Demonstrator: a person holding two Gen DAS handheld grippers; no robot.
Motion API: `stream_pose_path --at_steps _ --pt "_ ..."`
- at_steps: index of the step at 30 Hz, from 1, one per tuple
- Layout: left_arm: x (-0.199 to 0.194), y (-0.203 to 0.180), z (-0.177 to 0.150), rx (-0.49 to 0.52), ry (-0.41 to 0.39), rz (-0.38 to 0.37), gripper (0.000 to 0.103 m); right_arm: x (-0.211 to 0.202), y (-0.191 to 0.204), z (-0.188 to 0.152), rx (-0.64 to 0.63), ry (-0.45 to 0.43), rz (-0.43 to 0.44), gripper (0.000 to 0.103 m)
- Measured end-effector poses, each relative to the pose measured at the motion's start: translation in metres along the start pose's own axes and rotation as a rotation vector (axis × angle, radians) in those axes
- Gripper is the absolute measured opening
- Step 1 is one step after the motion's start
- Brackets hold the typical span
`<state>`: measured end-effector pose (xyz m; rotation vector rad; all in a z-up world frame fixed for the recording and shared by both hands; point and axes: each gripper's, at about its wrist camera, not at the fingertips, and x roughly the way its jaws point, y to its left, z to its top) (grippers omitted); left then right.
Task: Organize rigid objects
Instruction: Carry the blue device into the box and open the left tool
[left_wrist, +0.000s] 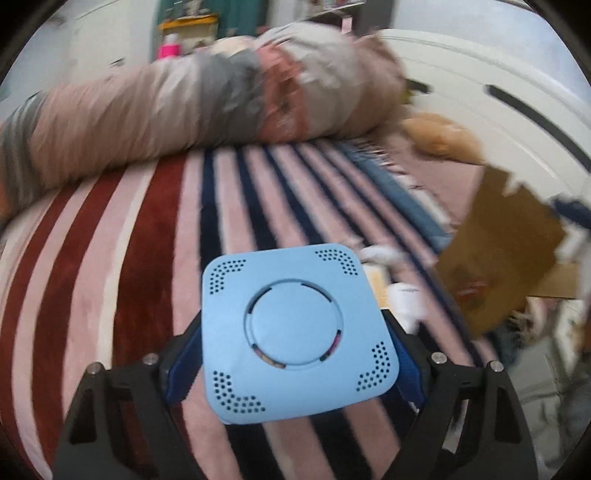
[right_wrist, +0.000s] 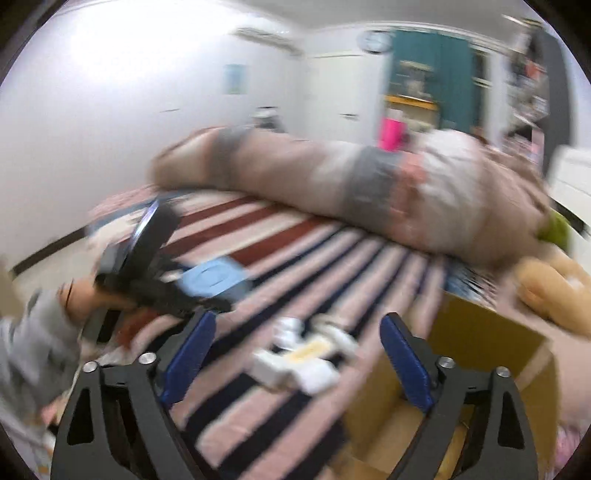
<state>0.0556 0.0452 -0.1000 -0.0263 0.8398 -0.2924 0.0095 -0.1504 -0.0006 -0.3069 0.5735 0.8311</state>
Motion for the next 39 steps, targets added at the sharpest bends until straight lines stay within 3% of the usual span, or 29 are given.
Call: stream_pose_path --at_steps 5,9,13,14,15,24,29,31,32,33,39 --pt "-0.033 -0.041 0.035 0.12 0.017 -0.167 0.086 0.026 0.033 0.007 -0.117 0.035 0.104 0.094" --pt "-0.04 -0.091 0.054 0.227 0.062 -0.277 0.085 0.019 0.033 0.004 -0.131 0.006 0.062 0.094" --pt "-0.032 -0.141 0.073 0.302 0.092 -0.329 0.085 -0.008 -0.004 0.001 -0.035 -0.041 0.047 0.093" --pt "-0.028 -0.155 0.079 0.321 0.096 -0.338 0.085 -0.016 -0.014 -0.002 -0.019 -0.041 0.034 0.082" --pt "-0.025 -0.168 0.084 0.341 0.105 -0.347 0.085 -0.023 -0.022 -0.004 -0.013 -0.033 -0.001 0.08" --pt "0.051 -0.274 0.133 0.463 0.293 -0.383 0.083 -0.059 -0.091 -0.031 0.054 0.071 -0.171 0.08" --pt "0.086 -0.288 0.147 0.451 0.38 -0.382 0.085 -0.046 -0.12 -0.038 0.105 0.191 -0.219 0.08" --pt "0.087 -0.284 0.149 0.429 0.378 -0.377 0.086 -0.037 -0.126 -0.042 0.125 0.243 -0.23 0.088" --pt "0.085 -0.281 0.151 0.415 0.367 -0.377 0.087 -0.035 -0.127 -0.043 0.129 0.258 -0.246 0.099" --pt "0.079 -0.276 0.153 0.404 0.348 -0.379 0.09 -0.038 -0.125 -0.045 0.127 0.259 -0.253 0.103" --pt "0.029 -0.217 0.153 0.322 0.188 -0.325 0.095 -0.046 -0.111 -0.037 0.134 0.228 -0.291 0.103"
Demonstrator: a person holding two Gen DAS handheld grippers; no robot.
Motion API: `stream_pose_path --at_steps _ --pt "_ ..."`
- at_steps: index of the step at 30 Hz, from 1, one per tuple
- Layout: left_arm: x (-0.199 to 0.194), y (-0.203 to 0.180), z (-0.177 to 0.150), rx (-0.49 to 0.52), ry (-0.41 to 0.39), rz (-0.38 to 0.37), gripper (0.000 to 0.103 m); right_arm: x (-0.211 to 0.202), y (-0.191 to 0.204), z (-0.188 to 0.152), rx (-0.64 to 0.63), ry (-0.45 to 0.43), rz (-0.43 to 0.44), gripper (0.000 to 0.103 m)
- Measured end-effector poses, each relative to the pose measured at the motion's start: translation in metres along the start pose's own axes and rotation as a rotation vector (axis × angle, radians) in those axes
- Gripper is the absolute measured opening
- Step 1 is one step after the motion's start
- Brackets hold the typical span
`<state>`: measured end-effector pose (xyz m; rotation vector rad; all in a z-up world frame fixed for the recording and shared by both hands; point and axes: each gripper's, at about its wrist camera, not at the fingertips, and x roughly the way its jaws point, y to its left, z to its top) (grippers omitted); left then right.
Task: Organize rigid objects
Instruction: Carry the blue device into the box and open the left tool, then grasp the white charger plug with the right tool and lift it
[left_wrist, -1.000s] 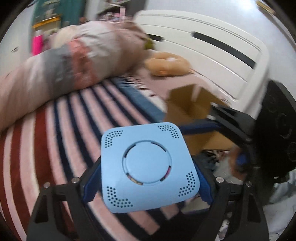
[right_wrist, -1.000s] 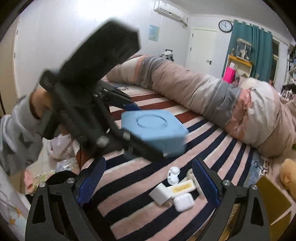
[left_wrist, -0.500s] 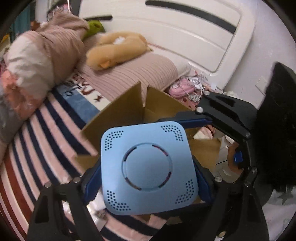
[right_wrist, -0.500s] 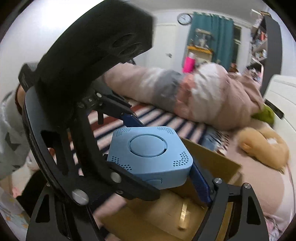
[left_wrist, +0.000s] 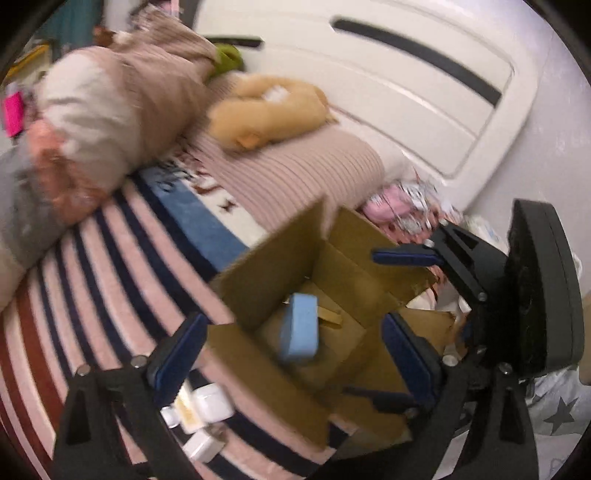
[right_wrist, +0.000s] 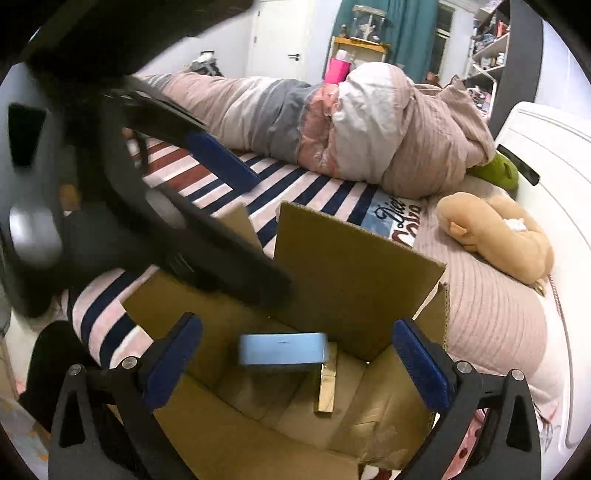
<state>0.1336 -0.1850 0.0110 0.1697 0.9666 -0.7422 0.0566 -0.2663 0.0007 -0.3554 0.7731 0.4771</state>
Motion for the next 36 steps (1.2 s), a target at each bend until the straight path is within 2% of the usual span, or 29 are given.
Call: stream_pose_path --at_steps 4,8,10,12,16,18,24,32,34,35,36 --pt "-0.043 0.039 -0.039 -0.085 -0.105 0.132 0.096 -0.025 0.024 0.018 0.028 -0.134 0.049 0.103" --pt "-0.073 0.082 -0.092 -0.184 -0.179 0.265 0.096 -0.041 0.063 0.041 0.018 -0.25 0.222 0.102" --pt "-0.081 0.1 -0.119 -0.219 -0.197 0.33 0.096 -0.037 0.089 0.048 -0.017 -0.265 0.256 0.092" --pt "-0.086 0.119 -0.149 -0.257 -0.209 0.37 0.096 -0.027 0.112 0.051 -0.042 -0.253 0.279 0.074" --pt "-0.082 0.145 -0.199 -0.327 -0.223 0.39 0.096 0.009 0.155 0.042 -0.014 -0.173 0.405 0.072" --pt "-0.075 0.153 -0.219 -0.357 -0.232 0.38 0.096 0.031 0.166 0.03 0.029 -0.138 0.387 0.072" --pt "-0.052 0.162 -0.251 -0.401 -0.26 0.341 0.096 0.107 0.173 -0.015 0.209 0.008 0.169 0.072" --pt "-0.029 0.166 -0.258 -0.416 -0.247 0.338 0.096 0.172 0.154 -0.026 0.318 0.113 0.08 0.072" --pt "-0.023 0.168 -0.257 -0.413 -0.234 0.341 0.096 0.176 0.154 -0.032 0.333 0.116 0.069 0.065" --pt "-0.02 0.169 -0.257 -0.412 -0.228 0.341 0.096 0.175 0.155 -0.033 0.327 0.111 0.047 0.055" --pt "-0.017 0.171 -0.256 -0.409 -0.223 0.339 0.096 0.173 0.156 -0.034 0.324 0.106 0.047 0.055"
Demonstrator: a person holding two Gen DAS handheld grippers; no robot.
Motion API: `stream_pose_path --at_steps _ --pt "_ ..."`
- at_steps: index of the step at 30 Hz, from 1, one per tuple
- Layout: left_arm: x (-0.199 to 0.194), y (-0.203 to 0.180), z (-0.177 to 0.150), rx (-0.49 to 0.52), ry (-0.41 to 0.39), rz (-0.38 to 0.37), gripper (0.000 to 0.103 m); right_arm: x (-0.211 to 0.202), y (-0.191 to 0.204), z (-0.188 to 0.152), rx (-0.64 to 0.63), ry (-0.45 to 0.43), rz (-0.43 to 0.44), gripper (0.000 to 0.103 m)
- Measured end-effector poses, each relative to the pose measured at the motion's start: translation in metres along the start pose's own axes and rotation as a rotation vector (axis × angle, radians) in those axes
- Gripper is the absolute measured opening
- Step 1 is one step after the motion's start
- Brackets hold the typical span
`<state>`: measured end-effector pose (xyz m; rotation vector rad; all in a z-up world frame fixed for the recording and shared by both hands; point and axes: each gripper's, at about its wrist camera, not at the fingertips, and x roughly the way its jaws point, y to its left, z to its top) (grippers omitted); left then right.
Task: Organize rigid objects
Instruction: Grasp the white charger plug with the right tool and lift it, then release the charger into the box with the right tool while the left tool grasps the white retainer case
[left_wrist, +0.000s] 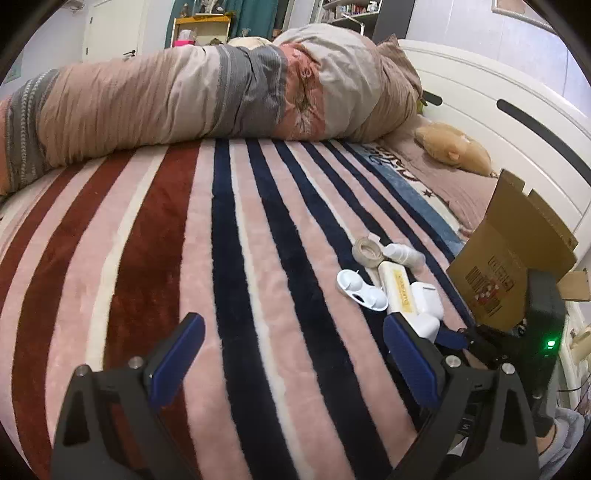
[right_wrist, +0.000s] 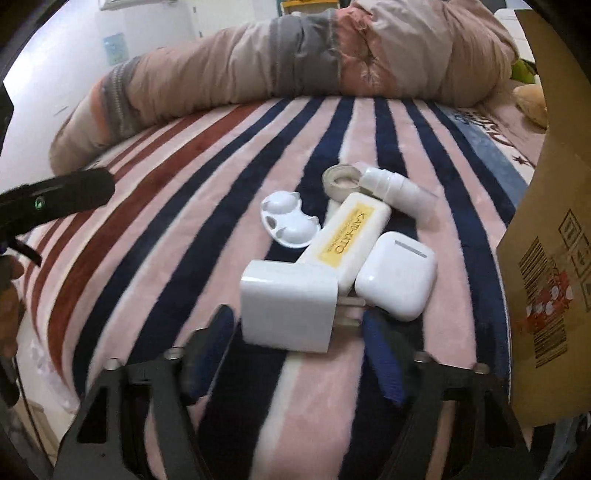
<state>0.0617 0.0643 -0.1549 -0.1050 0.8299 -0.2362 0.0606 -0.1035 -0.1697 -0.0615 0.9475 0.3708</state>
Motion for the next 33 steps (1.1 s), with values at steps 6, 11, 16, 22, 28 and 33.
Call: stream_pose_path --at_steps 6,11,16,22,28,33 --pt "0.024 -0.008 0.004 0.068 0.019 0.003 0.096 -0.03 0.002 0.0 -0.052 -0.036 0.046 0.054" --pt "0.059 -0.022 0.01 0.147 0.057 -0.043 0.096 -0.103 0.005 0.027 -0.142 -0.143 0.114 0.054" --pt "0.095 -0.039 0.014 0.207 0.11 -0.107 0.096 -0.173 -0.034 0.063 -0.116 -0.206 0.092 0.054" --pt "0.116 -0.055 0.022 0.258 0.13 -0.09 0.09 -0.205 -0.095 0.071 -0.059 -0.162 -0.011 0.054" --pt "0.123 -0.066 0.025 0.319 0.144 -0.091 0.066 -0.17 -0.133 0.06 -0.029 0.015 -0.073 0.054" --pt "0.123 -0.076 0.023 0.359 0.144 -0.067 0.043 -0.149 -0.138 0.056 -0.06 0.08 -0.117 0.055"
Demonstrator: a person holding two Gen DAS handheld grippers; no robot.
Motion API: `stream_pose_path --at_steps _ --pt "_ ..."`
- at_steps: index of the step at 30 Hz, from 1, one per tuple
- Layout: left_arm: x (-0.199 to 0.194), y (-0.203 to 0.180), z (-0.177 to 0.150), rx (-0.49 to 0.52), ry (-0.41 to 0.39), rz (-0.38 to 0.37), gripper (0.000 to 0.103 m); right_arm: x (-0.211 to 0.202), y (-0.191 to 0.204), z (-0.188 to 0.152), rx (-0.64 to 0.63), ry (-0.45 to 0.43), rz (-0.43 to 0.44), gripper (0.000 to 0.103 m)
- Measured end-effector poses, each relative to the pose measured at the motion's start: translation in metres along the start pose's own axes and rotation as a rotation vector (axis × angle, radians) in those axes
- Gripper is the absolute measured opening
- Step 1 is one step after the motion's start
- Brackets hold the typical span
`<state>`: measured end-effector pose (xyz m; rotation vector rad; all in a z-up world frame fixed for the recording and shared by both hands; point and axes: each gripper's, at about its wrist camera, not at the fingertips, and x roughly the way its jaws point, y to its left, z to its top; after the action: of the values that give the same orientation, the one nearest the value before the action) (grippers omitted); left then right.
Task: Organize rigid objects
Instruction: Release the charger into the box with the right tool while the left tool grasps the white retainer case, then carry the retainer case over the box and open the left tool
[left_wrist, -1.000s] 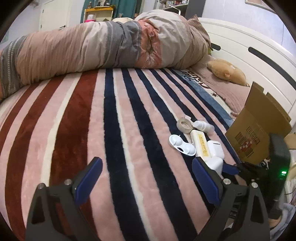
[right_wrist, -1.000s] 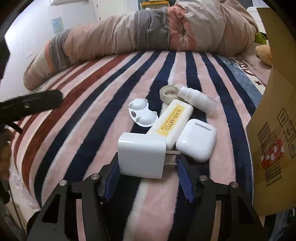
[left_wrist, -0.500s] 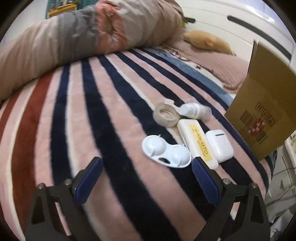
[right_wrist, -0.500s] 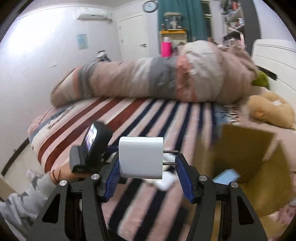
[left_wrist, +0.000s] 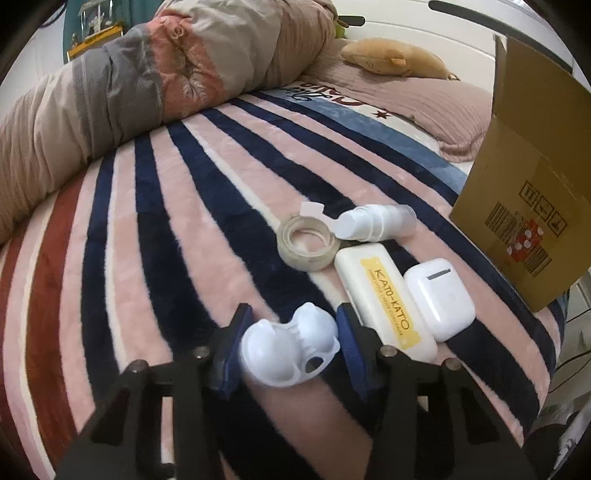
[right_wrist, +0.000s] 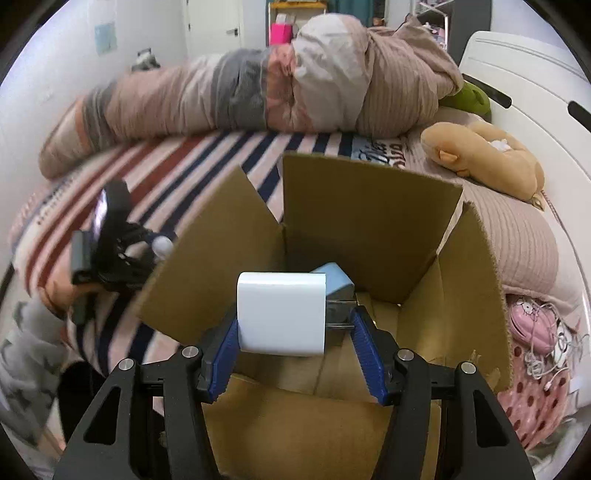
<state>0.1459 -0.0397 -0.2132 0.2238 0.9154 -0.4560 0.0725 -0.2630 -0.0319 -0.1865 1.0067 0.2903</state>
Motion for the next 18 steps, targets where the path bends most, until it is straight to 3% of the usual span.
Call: stream_pose_path --at_steps 2,4,5,8,13,18 --pt "-0.002 -0.002 -0.001 0.002 0.004 0.002 0.037 0.004 -0.002 -0.001 0.003 0.018 -0.015 0.055" --pt "-0.006 -0.002 -0.002 -0.001 0.008 0.009 0.016 0.008 -0.004 -0.001 0.0 0.031 -0.034 0.055" --pt "-0.008 -0.001 -0.002 -0.004 0.01 0.019 0.013 0.009 -0.004 -0.002 -0.001 0.034 -0.037 0.057" --pt "-0.013 0.003 -0.005 -0.015 0.019 0.008 0.013 0.001 -0.005 -0.003 0.011 0.005 -0.027 0.07" --pt "-0.022 0.008 -0.011 -0.044 0.013 -0.018 0.013 -0.027 0.015 0.005 -0.006 -0.122 0.056 0.07" --pt "-0.047 0.018 -0.009 -0.066 -0.021 0.017 0.013 -0.047 0.062 0.015 -0.122 -0.201 0.145 0.07"
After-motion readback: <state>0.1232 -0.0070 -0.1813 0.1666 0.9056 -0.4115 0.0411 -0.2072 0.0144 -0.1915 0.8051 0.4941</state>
